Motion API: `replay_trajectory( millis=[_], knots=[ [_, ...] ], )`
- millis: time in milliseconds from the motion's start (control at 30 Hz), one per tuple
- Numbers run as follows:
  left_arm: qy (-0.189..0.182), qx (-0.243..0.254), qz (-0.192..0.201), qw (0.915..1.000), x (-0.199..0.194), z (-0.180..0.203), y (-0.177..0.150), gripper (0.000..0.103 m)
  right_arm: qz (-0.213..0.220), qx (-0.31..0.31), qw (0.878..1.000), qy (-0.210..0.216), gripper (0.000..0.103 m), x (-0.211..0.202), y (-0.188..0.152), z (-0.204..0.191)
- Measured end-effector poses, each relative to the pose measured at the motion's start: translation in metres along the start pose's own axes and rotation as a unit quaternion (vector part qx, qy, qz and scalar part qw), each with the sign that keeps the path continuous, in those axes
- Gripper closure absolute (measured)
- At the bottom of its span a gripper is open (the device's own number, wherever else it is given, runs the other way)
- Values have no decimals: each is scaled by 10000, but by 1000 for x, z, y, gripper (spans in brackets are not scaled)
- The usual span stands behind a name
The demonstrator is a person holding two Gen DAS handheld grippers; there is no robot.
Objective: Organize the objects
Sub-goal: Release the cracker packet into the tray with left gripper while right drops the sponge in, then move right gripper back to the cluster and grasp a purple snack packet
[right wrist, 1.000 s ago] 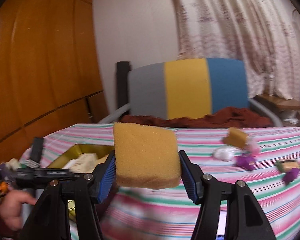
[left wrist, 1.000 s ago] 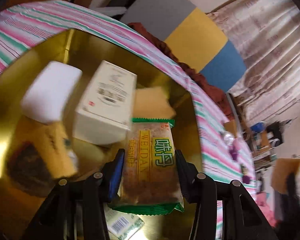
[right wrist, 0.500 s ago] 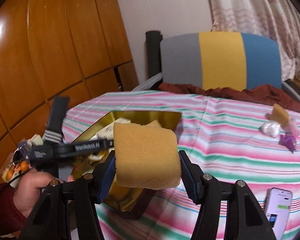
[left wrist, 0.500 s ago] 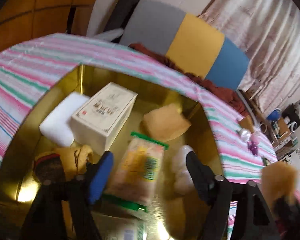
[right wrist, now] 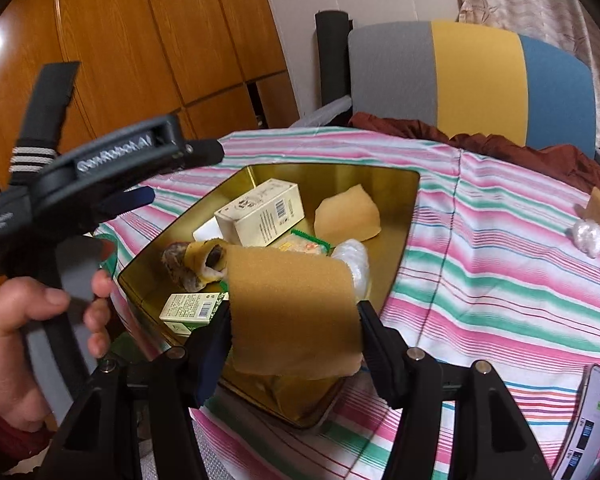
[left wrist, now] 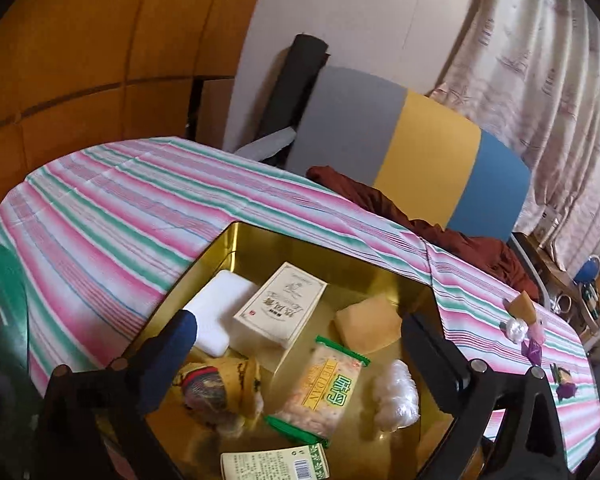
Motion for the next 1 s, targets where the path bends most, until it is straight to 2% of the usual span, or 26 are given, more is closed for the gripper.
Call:
replay_trajectory(
  millis=[133,300,500,667,933,1000],
  knots=[
    [133,-71,-18,9999,-1,-9,-2,0,-206,136,9997,-14,38,13,-4,-1],
    [227,-193,-74,9995,-5,-20,-7,0,-365,326,9988,68,23,20,-8,-2],
    [215,-230,-110,9994,-6,-21,-9,0,-35,653,9977,170,22,-1,3,6],
    [73,-182,-178,9997,-7,-8,-12,0,250,797,9965,71,22,-21,18,20],
    [-313,59,-357,9989,-9,29,-22,0,537,920,9932,-479,20,-46,33,58],
    [-457,110,-380,9982,-11,39,-25,0,709,1030,9898,-688,11,-54,36,74]
  ],
)
Point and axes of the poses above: each gripper's, at about its wrist camera, not at the fingertips, and x roughly the way its jaws point, z to its right, y to its top, the point moved 6 cm from there along x, roughly the way its jaws point, and after that the axes turned 13 degrees about z, right-handed, at the moved point
